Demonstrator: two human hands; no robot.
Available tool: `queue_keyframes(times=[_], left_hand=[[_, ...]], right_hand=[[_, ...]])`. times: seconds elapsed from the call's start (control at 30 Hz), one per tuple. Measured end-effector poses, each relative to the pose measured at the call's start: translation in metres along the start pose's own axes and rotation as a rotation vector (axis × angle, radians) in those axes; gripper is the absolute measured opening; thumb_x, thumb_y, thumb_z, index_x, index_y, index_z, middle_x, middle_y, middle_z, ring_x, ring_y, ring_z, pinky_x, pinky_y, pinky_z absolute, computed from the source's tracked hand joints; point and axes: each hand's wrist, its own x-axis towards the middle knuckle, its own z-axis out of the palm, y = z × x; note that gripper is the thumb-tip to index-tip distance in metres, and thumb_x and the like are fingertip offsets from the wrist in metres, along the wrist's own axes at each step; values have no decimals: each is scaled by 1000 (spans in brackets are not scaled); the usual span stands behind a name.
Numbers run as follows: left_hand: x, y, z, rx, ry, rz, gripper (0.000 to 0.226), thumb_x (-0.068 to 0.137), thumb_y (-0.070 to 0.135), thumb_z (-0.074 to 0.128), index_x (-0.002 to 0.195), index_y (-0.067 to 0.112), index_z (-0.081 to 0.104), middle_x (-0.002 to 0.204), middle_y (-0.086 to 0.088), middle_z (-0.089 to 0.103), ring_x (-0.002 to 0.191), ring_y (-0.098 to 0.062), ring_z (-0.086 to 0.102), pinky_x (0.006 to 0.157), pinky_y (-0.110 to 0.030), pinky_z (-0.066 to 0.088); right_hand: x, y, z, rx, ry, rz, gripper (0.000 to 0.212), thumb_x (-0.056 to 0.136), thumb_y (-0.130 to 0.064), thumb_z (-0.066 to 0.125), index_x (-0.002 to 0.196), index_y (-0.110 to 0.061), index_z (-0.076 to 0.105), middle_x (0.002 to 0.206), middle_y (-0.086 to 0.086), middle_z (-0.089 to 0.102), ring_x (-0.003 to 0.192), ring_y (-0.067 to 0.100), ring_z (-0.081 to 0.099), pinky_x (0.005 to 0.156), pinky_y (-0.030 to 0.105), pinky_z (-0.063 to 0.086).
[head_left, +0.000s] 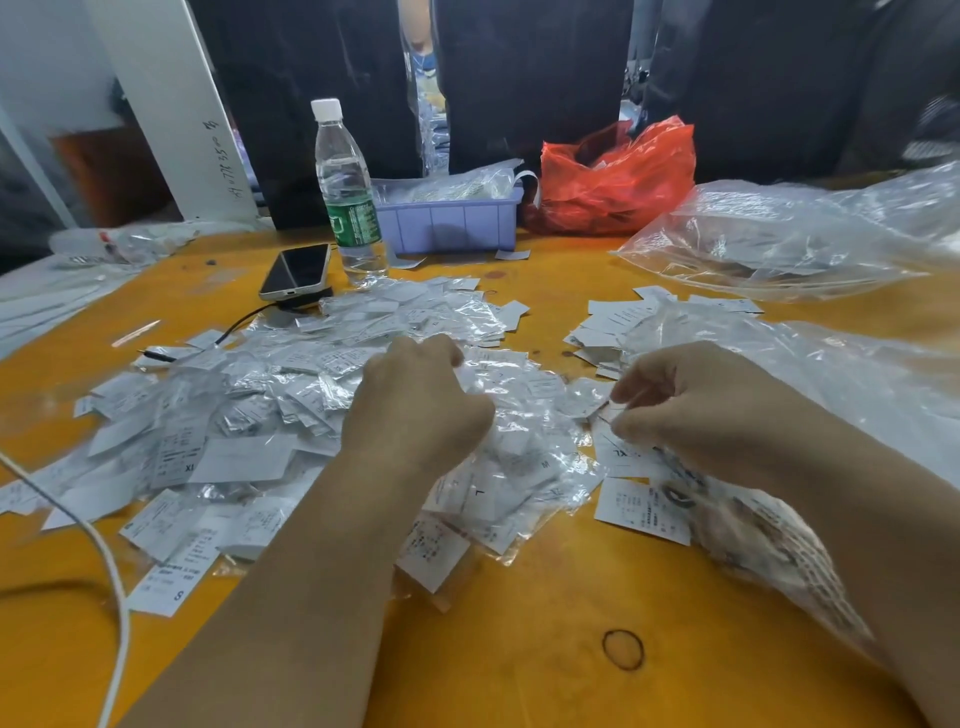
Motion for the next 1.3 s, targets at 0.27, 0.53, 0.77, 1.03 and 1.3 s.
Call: queue_keyframes(times=[0.27,0.53,0.77,1.03,1.3], left_hand=[[-27,31,23,-155,-308,513,24,86,47,67,105,34,70,96,14,53,92,-2,51,78,-27,45],[-26,35,36,-160,-362,598,15,84,41,72,98,35,73,96,11,53,95,-7,49,80,-34,48],[-27,36,38,-162,-394,576,8,87,40,70,93,35,68,102,9,51,103,-12,45,86,-36,44],[-22,31,20,-532,-129,514,8,90,25,68,83,27,63,86,14,67,86,1,60,74,-14,46],[-18,26,12,-791,42,364,15,91,16,63,87,28,55,80,2,61,64,-16,58,52,-25,45]], right_hand=[[3,9,-9,-251,90,115,33,78,-19,74,108,-25,63,101,-1,65,87,17,63,77,36,55],[1,9,-10,-217,127,22,29,80,-19,73,105,-28,63,89,-10,62,78,8,60,62,26,46],[0,3,-9,-123,29,-7,23,81,-17,74,100,-25,66,86,-9,66,77,7,63,58,22,44],[2,-5,-18,661,-89,15,26,80,5,56,103,-7,62,63,0,59,38,6,36,35,19,28],[-4,-13,-10,1020,-223,-45,62,69,31,34,115,-5,55,87,13,52,62,15,55,55,26,45]])
